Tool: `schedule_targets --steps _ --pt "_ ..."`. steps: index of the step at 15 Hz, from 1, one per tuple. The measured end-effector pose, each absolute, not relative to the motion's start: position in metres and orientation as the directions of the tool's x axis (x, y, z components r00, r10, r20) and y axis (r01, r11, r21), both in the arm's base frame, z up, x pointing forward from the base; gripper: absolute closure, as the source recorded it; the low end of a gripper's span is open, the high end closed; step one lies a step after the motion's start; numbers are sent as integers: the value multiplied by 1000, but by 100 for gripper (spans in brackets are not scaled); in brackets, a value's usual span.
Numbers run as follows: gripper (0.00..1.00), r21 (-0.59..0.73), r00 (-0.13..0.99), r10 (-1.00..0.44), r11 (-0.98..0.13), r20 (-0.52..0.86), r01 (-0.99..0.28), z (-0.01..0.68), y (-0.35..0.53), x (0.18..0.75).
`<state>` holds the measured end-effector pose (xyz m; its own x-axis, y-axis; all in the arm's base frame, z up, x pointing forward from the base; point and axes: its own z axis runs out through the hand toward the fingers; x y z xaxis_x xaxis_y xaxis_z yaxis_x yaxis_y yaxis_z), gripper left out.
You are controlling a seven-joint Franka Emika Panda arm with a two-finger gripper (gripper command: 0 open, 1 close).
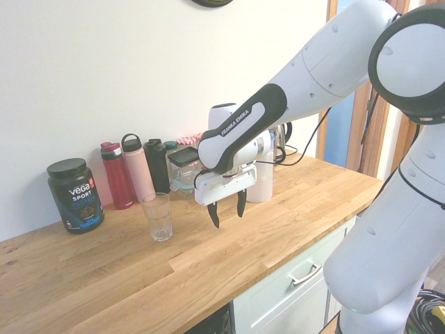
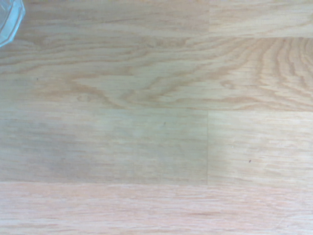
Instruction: Pour me some water
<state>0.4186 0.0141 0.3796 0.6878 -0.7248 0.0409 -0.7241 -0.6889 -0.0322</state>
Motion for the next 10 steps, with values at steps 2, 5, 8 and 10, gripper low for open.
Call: schedule_targets --steps 2,5,8,10 --pt "0 -29 688 -725 -689 38 -725 378 14 419" --pt "0 -57 674 -736 -677 64 -734 400 13 429" --pt "0 -98 627 -773 -635 99 -766 463 5 438" --pt "0 -136 580 -805 -593 123 -794 517 -12 430"
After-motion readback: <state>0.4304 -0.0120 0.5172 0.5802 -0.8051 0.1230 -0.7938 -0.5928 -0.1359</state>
